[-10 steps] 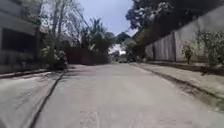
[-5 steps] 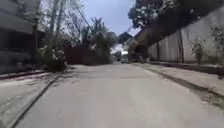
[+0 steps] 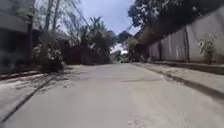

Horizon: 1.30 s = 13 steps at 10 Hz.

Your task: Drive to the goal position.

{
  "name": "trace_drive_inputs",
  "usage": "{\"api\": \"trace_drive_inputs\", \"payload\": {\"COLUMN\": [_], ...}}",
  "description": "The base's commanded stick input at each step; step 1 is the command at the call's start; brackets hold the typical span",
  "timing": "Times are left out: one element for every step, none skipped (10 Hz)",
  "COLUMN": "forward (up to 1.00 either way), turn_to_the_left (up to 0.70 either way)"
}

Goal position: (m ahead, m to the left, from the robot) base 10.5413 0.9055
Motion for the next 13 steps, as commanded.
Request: {"api": "trace_drive_inputs", "payload": {"forward": [1.00, 1.00, 1.00, 1.00, 1.00, 1.00, 1.00, 1.00, 1.00, 1.00, 1.00, 1.00, 1.00], "turn_to_the_left": [0.01, 0.01, 0.01, 0.01, 0.01, 0.01, 0.01, 0.01, 0.01, 0.01, 0.01, 0.01, 0.01]}}
